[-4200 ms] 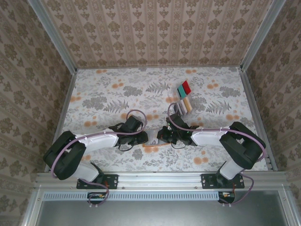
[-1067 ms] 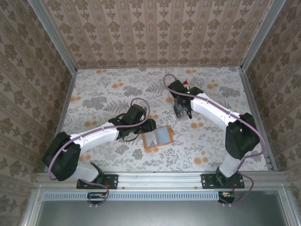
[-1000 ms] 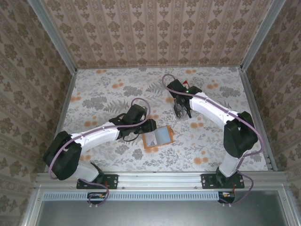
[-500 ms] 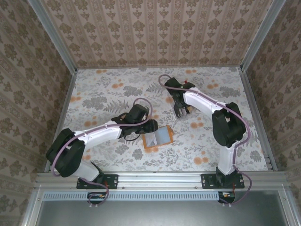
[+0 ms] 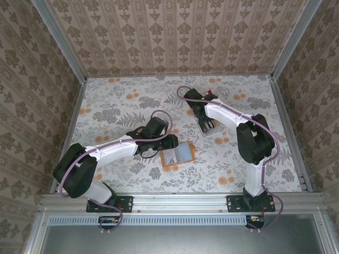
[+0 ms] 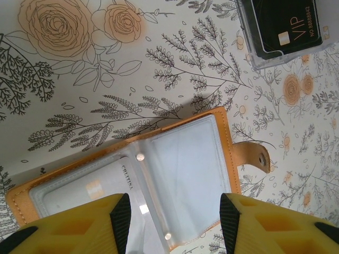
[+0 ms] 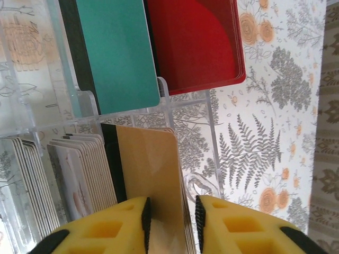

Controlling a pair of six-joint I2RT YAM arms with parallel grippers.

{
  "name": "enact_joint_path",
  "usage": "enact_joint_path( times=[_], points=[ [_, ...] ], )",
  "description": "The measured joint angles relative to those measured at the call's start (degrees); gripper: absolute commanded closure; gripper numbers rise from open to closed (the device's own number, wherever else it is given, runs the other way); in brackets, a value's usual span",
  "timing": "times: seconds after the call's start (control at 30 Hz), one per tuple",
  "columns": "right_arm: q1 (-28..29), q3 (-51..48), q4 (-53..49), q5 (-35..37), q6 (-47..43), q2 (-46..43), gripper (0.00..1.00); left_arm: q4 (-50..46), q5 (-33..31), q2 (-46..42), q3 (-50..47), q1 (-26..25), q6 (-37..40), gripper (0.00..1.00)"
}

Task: Put the credit cards into the card holder
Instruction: Pick up the credit card from the storage box.

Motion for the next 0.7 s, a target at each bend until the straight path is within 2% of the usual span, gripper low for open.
enact_joint_path(
  times=[0.1, 0.7],
  points=[
    [0.00, 0.00, 0.00, 0.59, -0.61, 0.00, 0.80, 0.00, 0.02, 0.00, 0.00, 0.00, 0.00, 0.49],
    [-0.02, 0.00, -0.11, -0.46, -0.94, -2.36, 0.90, 0.00, 0.02, 0.00, -0.02, 0.00, 0.00, 0.49]
  ],
)
